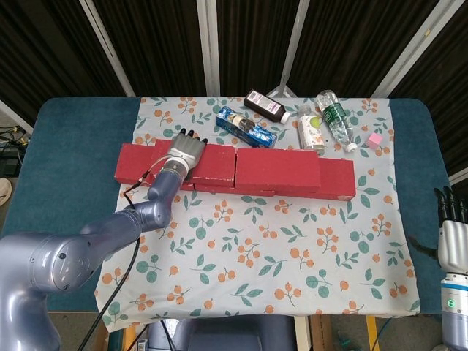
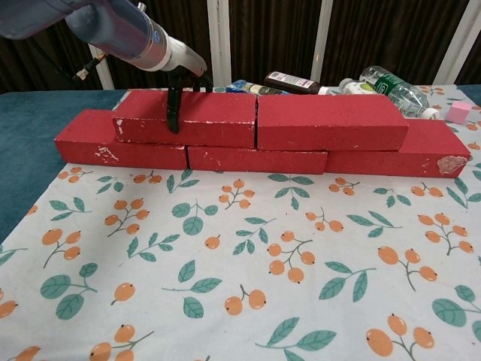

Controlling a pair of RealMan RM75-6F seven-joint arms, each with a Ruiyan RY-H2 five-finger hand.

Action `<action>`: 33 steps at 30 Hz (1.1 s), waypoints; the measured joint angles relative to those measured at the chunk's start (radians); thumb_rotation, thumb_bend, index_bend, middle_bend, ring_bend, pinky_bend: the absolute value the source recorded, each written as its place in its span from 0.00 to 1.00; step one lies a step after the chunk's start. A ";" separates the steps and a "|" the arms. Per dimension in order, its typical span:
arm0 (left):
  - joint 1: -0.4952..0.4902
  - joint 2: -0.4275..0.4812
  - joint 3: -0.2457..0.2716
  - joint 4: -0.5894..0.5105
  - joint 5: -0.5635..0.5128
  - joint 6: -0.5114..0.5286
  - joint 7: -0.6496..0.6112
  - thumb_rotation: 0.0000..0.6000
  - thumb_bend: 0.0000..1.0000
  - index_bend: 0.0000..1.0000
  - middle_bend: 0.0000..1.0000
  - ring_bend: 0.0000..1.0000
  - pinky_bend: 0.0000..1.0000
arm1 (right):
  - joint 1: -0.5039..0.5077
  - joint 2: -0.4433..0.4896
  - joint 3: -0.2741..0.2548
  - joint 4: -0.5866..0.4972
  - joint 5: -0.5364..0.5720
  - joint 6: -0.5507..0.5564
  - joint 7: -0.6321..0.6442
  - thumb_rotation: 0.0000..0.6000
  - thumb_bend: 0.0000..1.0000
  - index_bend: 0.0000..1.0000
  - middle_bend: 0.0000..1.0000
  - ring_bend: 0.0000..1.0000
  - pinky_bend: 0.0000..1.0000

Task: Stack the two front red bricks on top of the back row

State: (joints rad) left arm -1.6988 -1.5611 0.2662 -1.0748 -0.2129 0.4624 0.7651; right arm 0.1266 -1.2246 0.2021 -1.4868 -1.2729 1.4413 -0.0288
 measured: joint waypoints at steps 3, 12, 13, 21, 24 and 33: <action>-0.003 -0.001 0.005 0.000 -0.004 0.004 0.002 1.00 0.00 0.09 0.13 0.00 0.04 | 0.000 -0.001 0.000 -0.001 0.000 0.000 -0.002 1.00 0.19 0.04 0.01 0.04 0.00; -0.013 0.004 0.015 -0.007 -0.015 0.010 0.010 1.00 0.00 0.00 0.02 0.00 0.04 | -0.001 -0.002 0.003 -0.004 0.006 0.001 -0.008 1.00 0.20 0.04 0.01 0.04 0.00; -0.014 0.004 0.016 -0.007 -0.016 0.011 0.011 1.00 0.00 0.00 0.01 0.00 0.04 | -0.001 -0.001 0.003 -0.005 0.007 0.000 -0.008 1.00 0.20 0.04 0.01 0.04 0.00; -0.022 0.005 0.023 -0.011 -0.036 0.022 0.020 1.00 0.00 0.00 0.00 0.00 0.04 | -0.002 -0.001 0.005 -0.007 0.010 0.001 -0.011 1.00 0.20 0.04 0.01 0.04 0.00; -0.027 0.009 0.025 -0.020 -0.042 0.030 0.029 1.00 0.00 0.00 0.00 0.00 0.04 | -0.003 0.000 0.005 -0.010 0.013 0.000 -0.014 1.00 0.20 0.04 0.01 0.04 0.00; -0.062 0.042 0.048 -0.068 -0.095 0.055 0.074 1.00 0.00 0.00 0.00 0.00 0.04 | -0.004 0.004 0.004 -0.017 0.015 -0.003 -0.021 1.00 0.20 0.04 0.01 0.04 0.00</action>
State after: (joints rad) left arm -1.7613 -1.5189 0.3144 -1.1431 -0.3080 0.5179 0.8387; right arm 0.1231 -1.2207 0.2064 -1.5034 -1.2574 1.4383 -0.0502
